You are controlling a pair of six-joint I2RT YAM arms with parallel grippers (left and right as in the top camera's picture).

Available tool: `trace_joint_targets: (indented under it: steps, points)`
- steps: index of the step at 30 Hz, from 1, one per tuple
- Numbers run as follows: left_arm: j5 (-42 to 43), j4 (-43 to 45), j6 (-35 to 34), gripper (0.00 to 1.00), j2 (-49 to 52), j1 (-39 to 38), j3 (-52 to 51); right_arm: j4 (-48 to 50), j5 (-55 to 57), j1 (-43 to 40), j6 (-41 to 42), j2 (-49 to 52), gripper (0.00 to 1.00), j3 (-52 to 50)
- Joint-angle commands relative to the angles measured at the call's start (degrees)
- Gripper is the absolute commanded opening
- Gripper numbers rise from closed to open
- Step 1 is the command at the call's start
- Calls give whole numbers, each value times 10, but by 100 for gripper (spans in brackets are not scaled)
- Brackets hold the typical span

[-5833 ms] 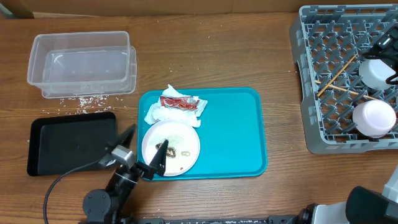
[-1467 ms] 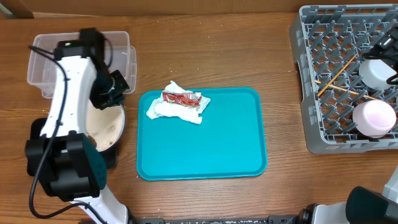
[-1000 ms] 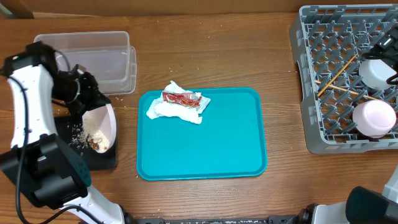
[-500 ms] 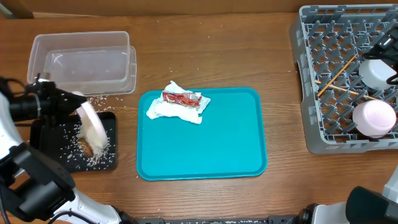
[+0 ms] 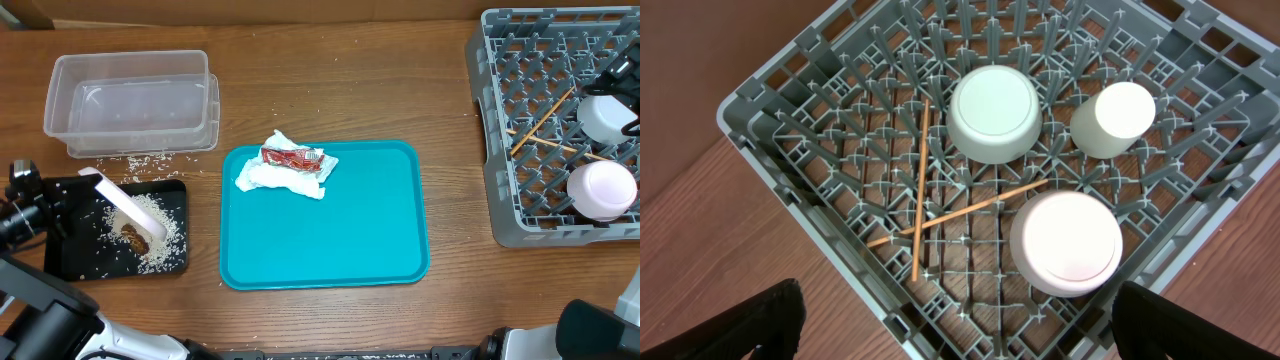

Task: Sort waste into correct bins and load items into the dishwasher
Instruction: 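Tilt the plate with the left gripper to dump rice onto the black tray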

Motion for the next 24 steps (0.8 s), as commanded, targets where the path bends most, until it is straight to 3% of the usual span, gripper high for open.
trace_joint_targets:
  steps: [1,9,15,20,24]
  points:
    - [70,-4,60,4,-9,16,-26,3,6,1,0,-4,100,1]
    - [52,-4,53,4,-17,17,-27,3,6,1,0,-4,100,1]
    - [36,-4,54,4,-81,-16,-27,3,6,1,0,-4,100,1]
    - [4,-4,52,4,-169,-98,-26,3,6,1,0,-4,100,1]
    - [-82,11,29,4,-223,-216,-27,3,6,1,0,-4,100,1]
